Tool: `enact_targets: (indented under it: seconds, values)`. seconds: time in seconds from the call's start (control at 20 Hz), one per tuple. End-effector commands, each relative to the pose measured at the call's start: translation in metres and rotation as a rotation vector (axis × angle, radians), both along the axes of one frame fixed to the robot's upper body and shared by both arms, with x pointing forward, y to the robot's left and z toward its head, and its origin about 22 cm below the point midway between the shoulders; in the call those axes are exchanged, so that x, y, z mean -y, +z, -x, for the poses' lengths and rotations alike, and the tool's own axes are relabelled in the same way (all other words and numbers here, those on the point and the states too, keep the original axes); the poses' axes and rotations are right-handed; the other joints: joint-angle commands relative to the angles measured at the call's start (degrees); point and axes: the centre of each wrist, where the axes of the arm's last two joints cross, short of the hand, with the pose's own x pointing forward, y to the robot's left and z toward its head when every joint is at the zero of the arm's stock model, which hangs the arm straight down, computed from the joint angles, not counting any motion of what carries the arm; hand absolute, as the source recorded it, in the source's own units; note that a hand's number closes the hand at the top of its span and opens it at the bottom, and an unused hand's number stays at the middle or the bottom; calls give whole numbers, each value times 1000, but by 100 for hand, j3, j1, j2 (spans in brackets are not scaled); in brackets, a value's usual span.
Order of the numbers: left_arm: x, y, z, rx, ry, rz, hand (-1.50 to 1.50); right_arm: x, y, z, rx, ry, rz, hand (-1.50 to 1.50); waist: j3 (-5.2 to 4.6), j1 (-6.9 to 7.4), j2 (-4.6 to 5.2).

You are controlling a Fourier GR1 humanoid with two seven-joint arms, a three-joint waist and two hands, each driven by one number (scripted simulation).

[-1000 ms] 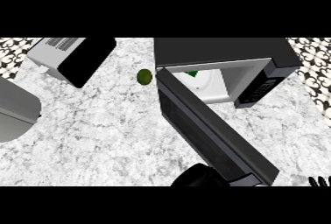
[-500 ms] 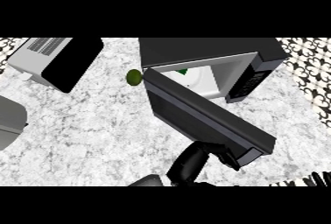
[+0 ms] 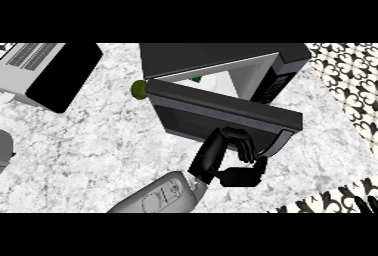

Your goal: Pick up the milk, place it into the microwave and close the microwave

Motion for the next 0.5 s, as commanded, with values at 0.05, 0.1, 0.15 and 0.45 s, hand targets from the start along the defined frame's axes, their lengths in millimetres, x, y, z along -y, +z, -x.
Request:
enact_targets:
  seconds: [0.05,0.1,0.15,0.45]
  values:
    - [1,18,-28,13,70,55,150,-3,12,-2,39,74,-37,-150,2,-260,71]
    - [-1,18,-31,6,84,77,150,-3,9,-1,30,73,-55,-150,9,-292,89]
    - [0,21,-35,14,86,81,150,-2,13,-1,40,80,-42,-150,7,-378,85]
    - [0,29,-57,36,129,86,150,-3,24,-4,41,103,-52,-150,20,-498,135]
